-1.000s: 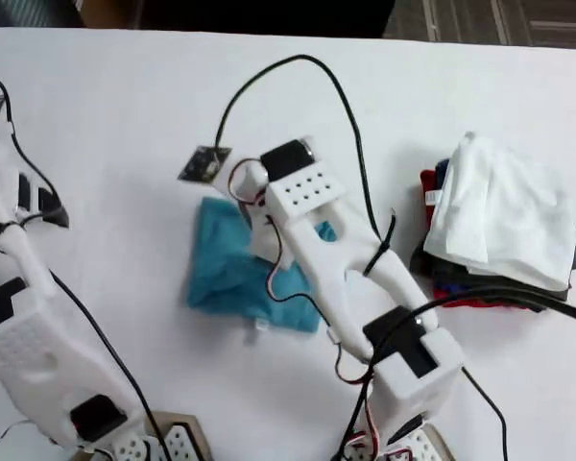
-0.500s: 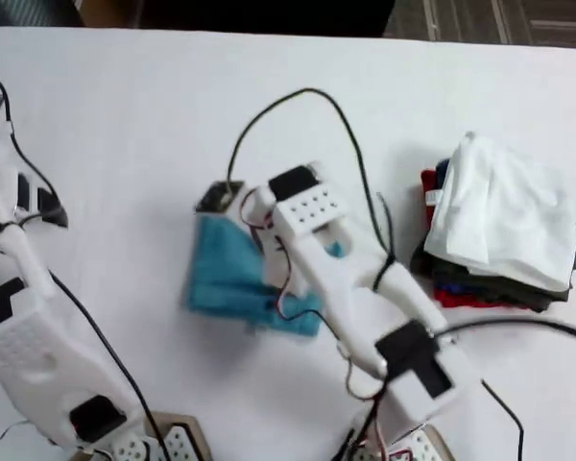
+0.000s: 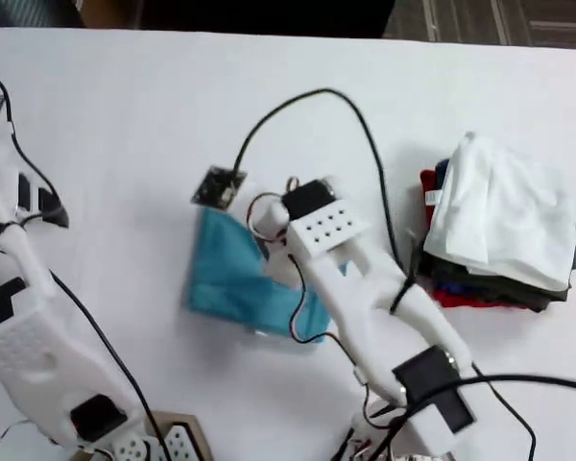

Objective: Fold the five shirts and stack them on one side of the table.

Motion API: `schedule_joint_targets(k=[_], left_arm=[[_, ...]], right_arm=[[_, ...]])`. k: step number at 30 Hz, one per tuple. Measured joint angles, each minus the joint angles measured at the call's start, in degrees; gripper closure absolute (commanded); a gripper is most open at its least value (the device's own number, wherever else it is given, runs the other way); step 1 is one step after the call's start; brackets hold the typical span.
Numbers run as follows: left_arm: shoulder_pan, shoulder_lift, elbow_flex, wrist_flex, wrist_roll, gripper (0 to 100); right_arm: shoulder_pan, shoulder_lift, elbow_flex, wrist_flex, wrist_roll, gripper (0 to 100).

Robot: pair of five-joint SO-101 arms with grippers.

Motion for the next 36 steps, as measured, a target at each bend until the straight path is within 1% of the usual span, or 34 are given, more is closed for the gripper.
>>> schedule_joint_targets(k=[3, 7, 9, 11, 13, 19, 26, 36], left_arm=[[0.00, 0.00, 0.00, 0.00, 0.00, 73], [0.00, 0.00, 1.05, -0.35, 0.00, 73], [0.00, 0.00, 2.11, -0.97, 0.00, 73], [0.00, 0.00, 2.90, -1.85, 0.00, 73], [0.00, 0.00, 3.16, -2.37, 0.00, 73], [0.00, 0.00, 3.34, -2.46, 0.00, 73], [0.00, 0.00, 3.34, -3.52, 0.00, 73], [0.00, 0.00, 3.34, -4.04, 0.00, 73]], right_arm=[[4.75, 0.35, 0.00, -4.04, 0.00, 86.5], [13.89, 3.08, -3.25, -9.23, 0.00, 86.5], [17.49, 5.89, -5.80, -9.85, 0.00, 86.5], [19.16, 9.32, -8.09, -9.76, -0.09, 86.5], [19.52, 12.57, -10.11, -8.79, 0.00, 86.5], [19.52, 20.04, -15.30, -7.56, -3.43, 86.5], [17.32, 21.10, -20.84, -1.49, -3.78, 86.5], [17.05, 25.93, -21.19, -1.14, -3.78, 86.5]])
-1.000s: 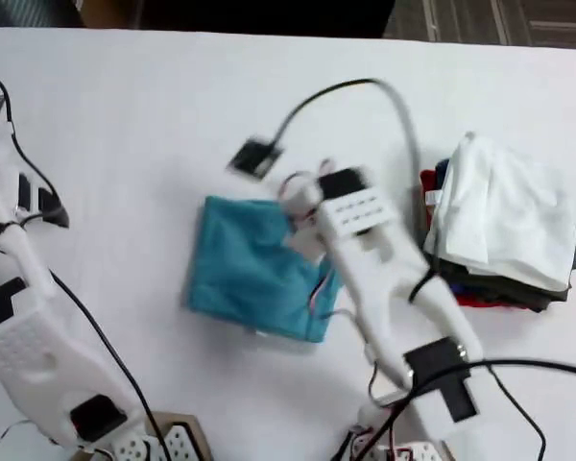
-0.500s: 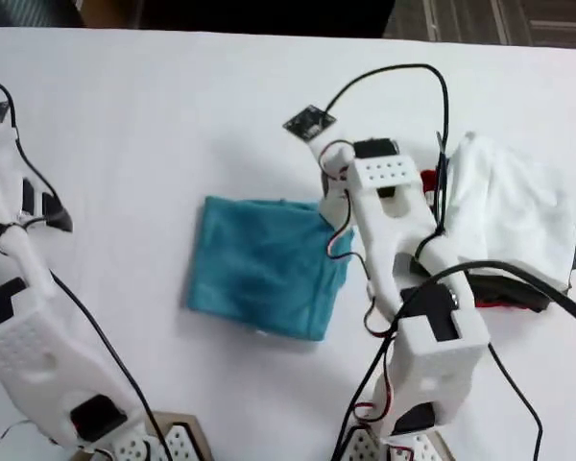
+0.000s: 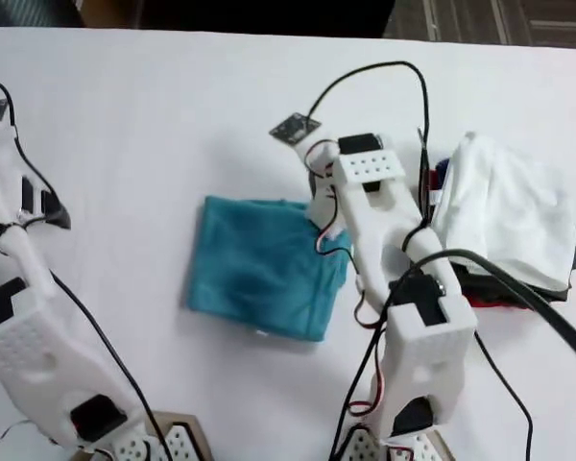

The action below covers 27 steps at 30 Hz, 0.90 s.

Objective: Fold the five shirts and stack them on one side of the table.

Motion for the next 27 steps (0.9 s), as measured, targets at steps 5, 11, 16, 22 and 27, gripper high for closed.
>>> schedule_joint_targets(k=[5, 11, 16, 22, 27], left_arm=[[0.00, 0.00, 0.00, 0.00, 0.00, 73], [0.00, 0.00, 0.00, 0.00, 0.00, 73], [0.00, 0.00, 0.00, 0.00, 0.00, 73], [0.00, 0.00, 0.00, 0.00, 0.00, 73], [0.00, 0.00, 0.00, 0.00, 0.00, 73]], right_arm=[[0.18, 1.32, -0.09, 0.00, 0.00, 92.0], [0.44, 1.32, -2.99, 0.00, 0.00, 97.8], [0.62, 1.32, -8.18, 1.23, 0.00, 97.8], [0.62, 1.32, -15.21, 5.01, 0.09, 97.8], [0.62, 1.32, -16.97, 5.54, 3.60, 97.7]])
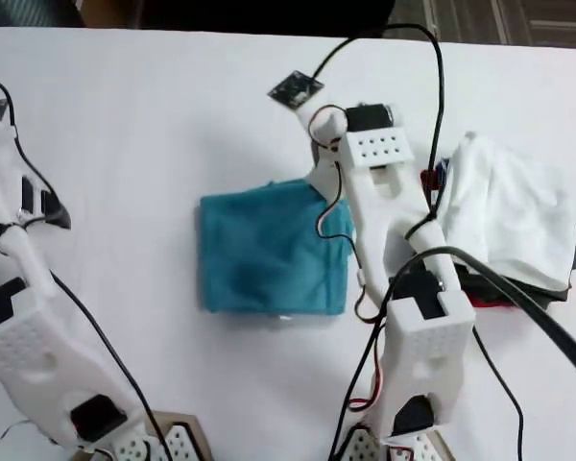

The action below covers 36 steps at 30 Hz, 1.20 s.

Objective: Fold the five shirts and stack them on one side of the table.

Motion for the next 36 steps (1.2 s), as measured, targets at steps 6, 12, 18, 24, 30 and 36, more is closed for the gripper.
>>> schedule_joint_targets(k=[6, 12, 18, 24, 30, 36], left_arm=[[0.00, 0.00, 0.00, 0.00, 0.00, 73], [0.00, 0.00, 0.00, 0.00, 0.00, 73], [0.00, 0.00, 0.00, 0.00, 0.00, 73], [0.00, 0.00, 0.00, 2.73, 0.88, 73], [0.00, 0.00, 0.00, 5.54, 3.08, 73], [0.00, 0.00, 3.16, 5.63, 2.73, 73]], right_arm=[[0.00, 1.49, -0.18, -1.05, 1.76, 95.4], [0.00, 4.22, -0.44, -3.78, 1.76, 77.2], [-3.34, 3.96, -7.21, 1.41, 1.85, 76.9], [-12.31, 5.10, -12.31, 5.36, 6.77, 76.9], [-12.57, 14.59, -18.90, 8.44, 14.77, 76.9], [-12.57, 26.02, -30.33, 11.08, 21.27, 76.7]])
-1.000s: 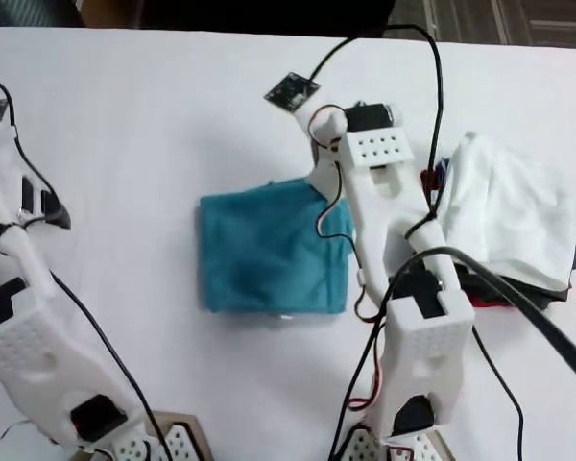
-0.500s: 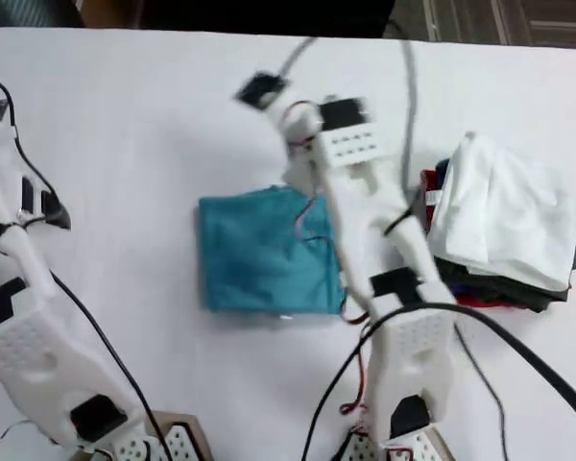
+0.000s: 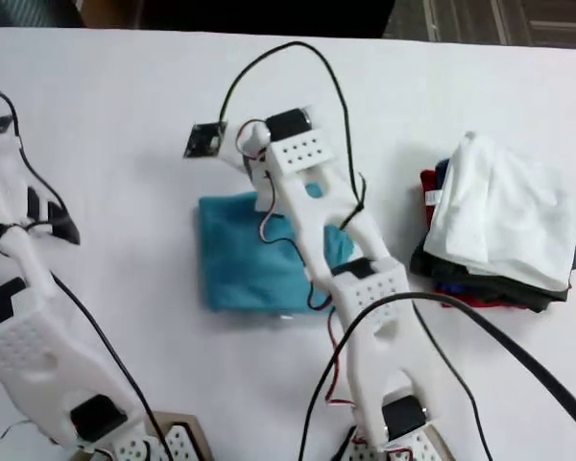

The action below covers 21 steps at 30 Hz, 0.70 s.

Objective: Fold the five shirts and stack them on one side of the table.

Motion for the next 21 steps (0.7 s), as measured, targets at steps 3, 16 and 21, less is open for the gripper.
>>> schedule_joint_targets(k=[3, 16, 21], left_arm=[[0.00, 0.00, 0.35, 0.00, 0.00, 73], [0.00, -0.09, 0.35, 0.00, 0.00, 73], [-0.09, -0.09, 0.35, 0.00, 0.00, 73]], right_arm=[[0.00, 5.54, -6.51, 0.00, 1.49, 72.9], [1.85, 12.48, -9.41, 3.43, 4.13, 70.5], [2.37, 4.92, 4.84, 3.43, 7.56, 84.3]])
